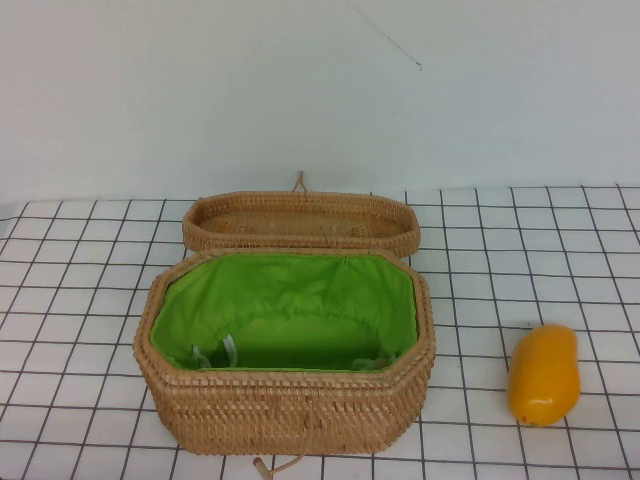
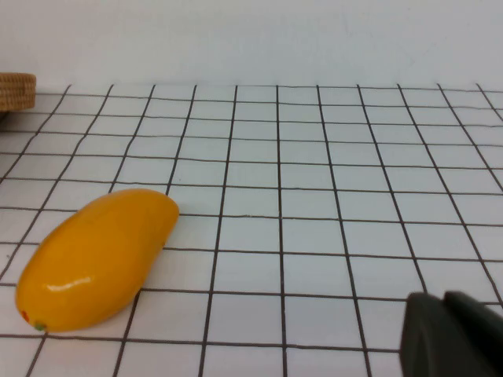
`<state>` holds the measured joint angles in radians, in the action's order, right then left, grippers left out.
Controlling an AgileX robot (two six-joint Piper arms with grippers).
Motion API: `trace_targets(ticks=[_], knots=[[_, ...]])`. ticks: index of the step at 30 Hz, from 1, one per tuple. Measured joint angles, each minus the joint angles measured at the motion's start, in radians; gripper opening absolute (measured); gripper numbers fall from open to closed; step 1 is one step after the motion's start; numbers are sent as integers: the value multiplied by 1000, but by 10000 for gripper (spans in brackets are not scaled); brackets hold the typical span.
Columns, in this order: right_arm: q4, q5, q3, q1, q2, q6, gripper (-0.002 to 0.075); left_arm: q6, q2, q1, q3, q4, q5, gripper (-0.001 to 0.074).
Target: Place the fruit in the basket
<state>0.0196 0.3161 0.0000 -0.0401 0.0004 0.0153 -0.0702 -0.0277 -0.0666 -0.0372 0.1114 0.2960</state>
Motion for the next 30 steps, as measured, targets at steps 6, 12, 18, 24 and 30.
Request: trace_targets(ticks=[6, 12, 18, 24, 30], knots=[[0, 0, 0, 0, 0, 0, -2, 0, 0, 0, 0, 0, 0, 1], [0, 0, 0, 0, 0, 0, -2, 0, 0, 0, 0, 0, 0, 1], [0, 0, 0, 0, 0, 0, -2, 0, 0, 0, 0, 0, 0, 1], [0, 0, 0, 0, 0, 0, -2, 0, 0, 0, 0, 0, 0, 1], [0, 0, 0, 0, 0, 17, -2, 0, 0, 0, 0, 0, 0, 1]])
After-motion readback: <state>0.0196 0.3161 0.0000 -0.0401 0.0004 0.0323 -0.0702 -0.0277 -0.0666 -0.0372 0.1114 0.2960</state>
